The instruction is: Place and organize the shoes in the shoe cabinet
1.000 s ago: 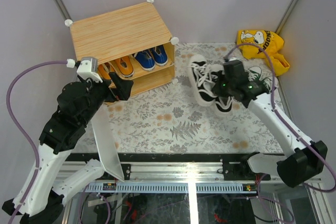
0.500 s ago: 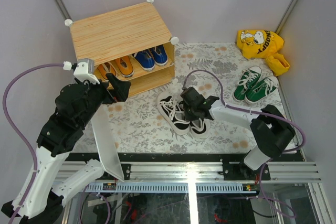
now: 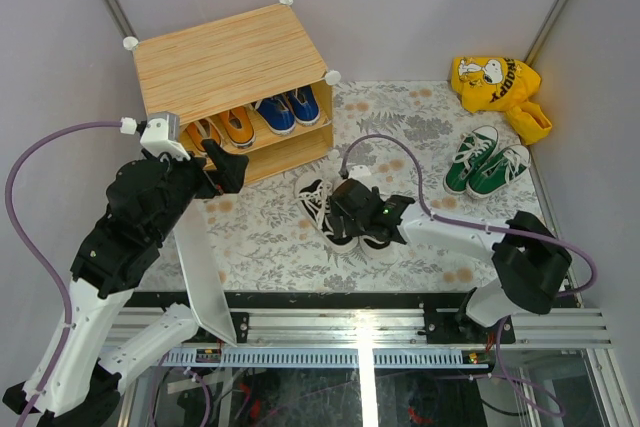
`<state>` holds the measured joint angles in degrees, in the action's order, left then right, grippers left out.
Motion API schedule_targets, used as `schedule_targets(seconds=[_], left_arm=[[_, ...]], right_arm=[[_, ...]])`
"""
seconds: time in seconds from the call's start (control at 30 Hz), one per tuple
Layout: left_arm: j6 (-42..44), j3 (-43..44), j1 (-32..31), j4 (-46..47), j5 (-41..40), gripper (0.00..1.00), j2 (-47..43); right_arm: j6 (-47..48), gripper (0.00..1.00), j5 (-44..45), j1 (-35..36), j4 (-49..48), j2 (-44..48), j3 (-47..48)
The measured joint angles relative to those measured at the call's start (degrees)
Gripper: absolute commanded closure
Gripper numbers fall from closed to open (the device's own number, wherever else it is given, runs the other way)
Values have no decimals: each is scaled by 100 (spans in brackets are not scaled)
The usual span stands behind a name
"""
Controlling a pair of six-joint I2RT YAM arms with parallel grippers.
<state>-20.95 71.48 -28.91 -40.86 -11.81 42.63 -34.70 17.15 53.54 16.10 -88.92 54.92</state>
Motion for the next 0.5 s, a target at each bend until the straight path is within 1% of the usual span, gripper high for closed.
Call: schedule_targets(seconds=[0.2, 0.5], left_arm=[[2, -55, 0, -2, 0, 0, 0], [2, -57, 0, -2, 0, 0, 0]], right_arm=[[-732, 23, 232, 81, 31, 610, -525], [-994, 23, 229, 90, -20, 479, -551]])
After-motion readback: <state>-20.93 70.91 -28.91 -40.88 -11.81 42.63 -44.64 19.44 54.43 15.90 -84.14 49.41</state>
